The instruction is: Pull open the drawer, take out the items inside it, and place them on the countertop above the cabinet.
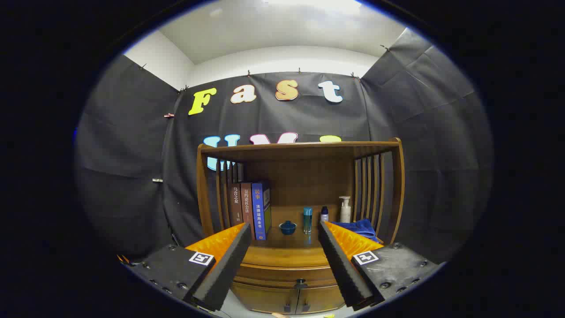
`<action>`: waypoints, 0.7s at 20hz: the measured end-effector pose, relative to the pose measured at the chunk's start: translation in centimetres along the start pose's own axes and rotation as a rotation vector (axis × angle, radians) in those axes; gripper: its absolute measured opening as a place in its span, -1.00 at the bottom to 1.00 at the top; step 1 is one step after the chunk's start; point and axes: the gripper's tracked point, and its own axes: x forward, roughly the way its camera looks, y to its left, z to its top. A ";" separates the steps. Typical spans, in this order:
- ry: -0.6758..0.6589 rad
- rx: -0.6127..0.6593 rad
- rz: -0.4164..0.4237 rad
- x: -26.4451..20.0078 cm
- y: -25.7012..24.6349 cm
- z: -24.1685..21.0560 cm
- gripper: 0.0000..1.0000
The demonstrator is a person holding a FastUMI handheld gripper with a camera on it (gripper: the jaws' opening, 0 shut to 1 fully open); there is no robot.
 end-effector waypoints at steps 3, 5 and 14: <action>0.017 0.004 0.002 0.0 -0.1 -0.4 0.98; 0.020 0.000 0.011 0.1 0.2 -0.5 0.98; 0.052 -0.015 0.017 0.8 0.1 -1.7 0.98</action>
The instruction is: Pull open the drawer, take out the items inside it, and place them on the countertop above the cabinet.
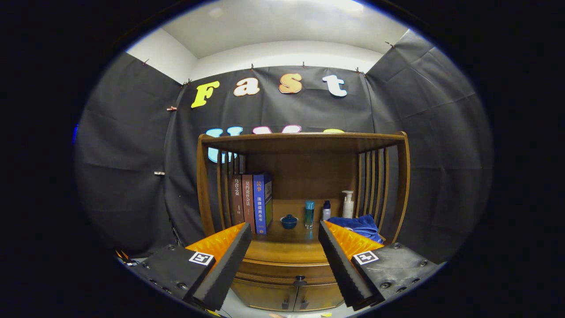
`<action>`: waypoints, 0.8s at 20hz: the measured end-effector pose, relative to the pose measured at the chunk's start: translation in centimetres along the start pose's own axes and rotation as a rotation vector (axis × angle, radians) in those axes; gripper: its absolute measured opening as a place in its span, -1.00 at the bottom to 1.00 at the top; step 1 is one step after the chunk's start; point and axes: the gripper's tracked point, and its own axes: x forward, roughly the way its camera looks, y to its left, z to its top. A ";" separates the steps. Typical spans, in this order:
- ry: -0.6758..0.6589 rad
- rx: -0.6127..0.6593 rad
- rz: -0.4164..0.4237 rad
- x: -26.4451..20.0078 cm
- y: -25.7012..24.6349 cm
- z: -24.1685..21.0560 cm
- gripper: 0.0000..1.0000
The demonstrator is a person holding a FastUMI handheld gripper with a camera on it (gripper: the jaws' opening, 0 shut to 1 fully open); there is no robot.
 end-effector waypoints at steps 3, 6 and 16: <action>0.000 0.005 0.002 0.2 0.0 0.0 0.97; -0.002 0.010 0.008 0.5 0.1 0.1 0.97; 0.033 0.011 -0.013 2.1 -0.9 -2.0 0.98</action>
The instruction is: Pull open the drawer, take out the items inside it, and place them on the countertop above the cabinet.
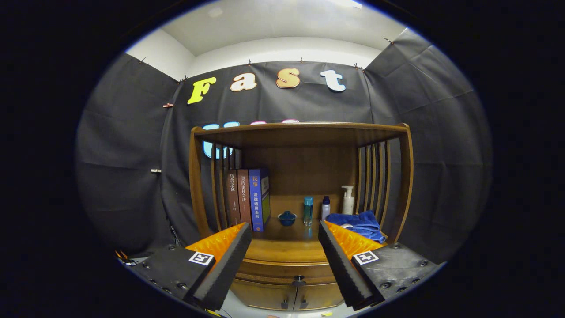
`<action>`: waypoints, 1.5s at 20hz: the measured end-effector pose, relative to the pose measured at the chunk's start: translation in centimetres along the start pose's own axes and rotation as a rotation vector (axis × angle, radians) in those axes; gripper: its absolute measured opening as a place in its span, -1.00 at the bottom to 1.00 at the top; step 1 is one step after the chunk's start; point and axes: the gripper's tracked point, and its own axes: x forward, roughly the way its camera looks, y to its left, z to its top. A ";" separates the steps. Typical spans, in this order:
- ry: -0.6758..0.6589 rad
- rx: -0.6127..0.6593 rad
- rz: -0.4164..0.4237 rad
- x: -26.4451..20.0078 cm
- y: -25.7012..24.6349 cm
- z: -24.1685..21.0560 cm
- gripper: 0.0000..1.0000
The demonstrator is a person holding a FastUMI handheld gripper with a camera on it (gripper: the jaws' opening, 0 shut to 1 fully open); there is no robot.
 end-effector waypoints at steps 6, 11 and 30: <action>0.083 0.014 -0.022 2.0 -1.1 -4.4 0.98; 0.143 0.048 -0.030 3.6 -1.9 -9.0 0.98; 0.406 0.052 -0.098 9.1 -5.0 -28.0 0.91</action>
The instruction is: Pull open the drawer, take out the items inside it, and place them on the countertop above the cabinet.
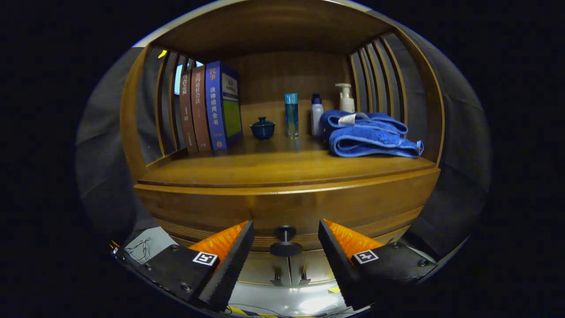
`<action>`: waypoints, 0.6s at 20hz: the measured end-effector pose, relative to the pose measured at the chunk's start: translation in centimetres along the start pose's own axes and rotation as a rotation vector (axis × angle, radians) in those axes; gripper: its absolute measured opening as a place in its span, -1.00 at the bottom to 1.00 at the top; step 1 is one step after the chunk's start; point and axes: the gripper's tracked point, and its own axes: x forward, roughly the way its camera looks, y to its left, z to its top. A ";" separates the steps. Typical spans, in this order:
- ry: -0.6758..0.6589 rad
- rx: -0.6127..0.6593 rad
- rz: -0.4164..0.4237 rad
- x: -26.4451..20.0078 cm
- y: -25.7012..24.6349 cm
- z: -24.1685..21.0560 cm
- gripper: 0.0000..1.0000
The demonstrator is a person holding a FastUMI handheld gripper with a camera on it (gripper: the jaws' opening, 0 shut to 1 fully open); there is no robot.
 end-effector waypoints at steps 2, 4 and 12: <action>0.030 0.009 0.003 0.6 0.1 -1.0 0.82; 0.054 0.013 0.000 1.1 -0.1 -1.7 0.63; 0.096 -0.020 0.007 1.4 0.1 -2.6 -0.19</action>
